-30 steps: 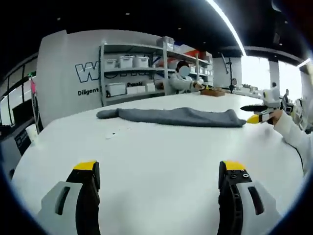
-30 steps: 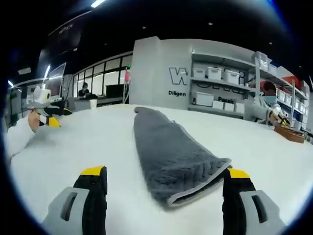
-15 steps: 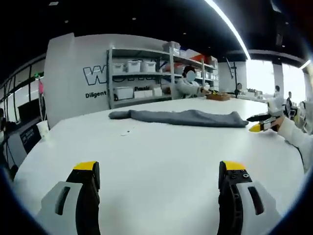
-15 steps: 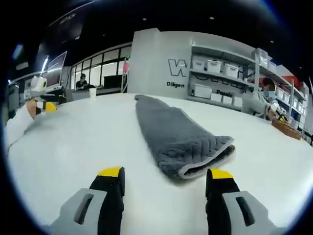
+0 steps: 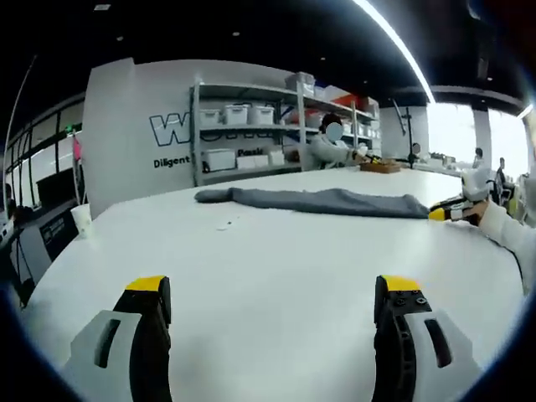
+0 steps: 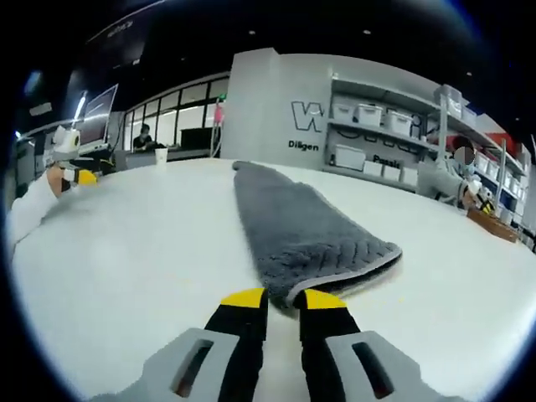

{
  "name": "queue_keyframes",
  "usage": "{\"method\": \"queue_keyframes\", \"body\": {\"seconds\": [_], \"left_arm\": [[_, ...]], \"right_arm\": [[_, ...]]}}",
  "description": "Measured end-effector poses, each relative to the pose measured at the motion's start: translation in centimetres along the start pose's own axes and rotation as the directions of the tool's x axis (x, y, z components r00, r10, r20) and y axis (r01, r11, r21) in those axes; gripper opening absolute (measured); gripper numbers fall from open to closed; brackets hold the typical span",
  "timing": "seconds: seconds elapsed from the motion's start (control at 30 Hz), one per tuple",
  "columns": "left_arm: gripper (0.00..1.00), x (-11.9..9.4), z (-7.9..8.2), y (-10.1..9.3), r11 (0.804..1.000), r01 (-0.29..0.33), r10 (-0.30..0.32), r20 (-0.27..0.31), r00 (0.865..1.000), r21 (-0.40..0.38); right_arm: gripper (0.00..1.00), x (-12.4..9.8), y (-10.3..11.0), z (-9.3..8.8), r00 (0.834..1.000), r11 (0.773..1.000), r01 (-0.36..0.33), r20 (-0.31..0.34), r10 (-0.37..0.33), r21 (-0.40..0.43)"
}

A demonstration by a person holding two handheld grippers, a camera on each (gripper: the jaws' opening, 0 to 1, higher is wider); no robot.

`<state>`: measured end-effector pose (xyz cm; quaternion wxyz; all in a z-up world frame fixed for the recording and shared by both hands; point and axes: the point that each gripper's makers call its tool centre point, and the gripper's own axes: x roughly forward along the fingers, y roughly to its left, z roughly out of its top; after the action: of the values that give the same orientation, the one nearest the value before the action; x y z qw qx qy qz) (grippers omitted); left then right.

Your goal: Open the folded towel by lifting each exposed corner and separating the folded layers until the towel lies flat within the target outline without major curled edges

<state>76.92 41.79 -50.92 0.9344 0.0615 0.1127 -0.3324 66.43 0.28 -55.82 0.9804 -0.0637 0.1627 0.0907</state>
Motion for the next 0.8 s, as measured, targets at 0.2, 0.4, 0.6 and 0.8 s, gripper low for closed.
{"method": "queue_keyframes", "body": {"seconds": [0.2, 0.4, 0.6, 0.8], "left_arm": [[1.0, 0.2, -0.2, 0.0, 1.0, -0.001, 0.001, -0.006, 1.0, 0.004], [1.0, 0.2, -0.2, 0.0, 1.0, -0.001, 0.001, -0.008, 1.0, 0.005], [1.0, 0.2, -0.2, 0.1, 1.0, -0.001, 0.001, -0.008, 1.0, 0.002], [1.0, 0.2, -0.1, 0.1, 1.0, 0.0, 0.0, -0.004, 1.0, 0.003]], "right_arm": [[0.0, -0.4, 0.5, 0.3, 0.999, 0.999, -0.025, 0.024, 0.024, 0.039], [0.0, -1.2, 1.9, 0.4, 0.997, 0.995, -0.068, 0.043, 0.065, 0.068], [0.0, -2.9, 5.1, 0.3, 0.992, 0.994, -0.111, 0.067, 0.11, 0.013], [0.0, -4.4, 8.4, 0.3, 0.983, 0.984, -0.159, 0.082, 0.165, -0.076]]}}
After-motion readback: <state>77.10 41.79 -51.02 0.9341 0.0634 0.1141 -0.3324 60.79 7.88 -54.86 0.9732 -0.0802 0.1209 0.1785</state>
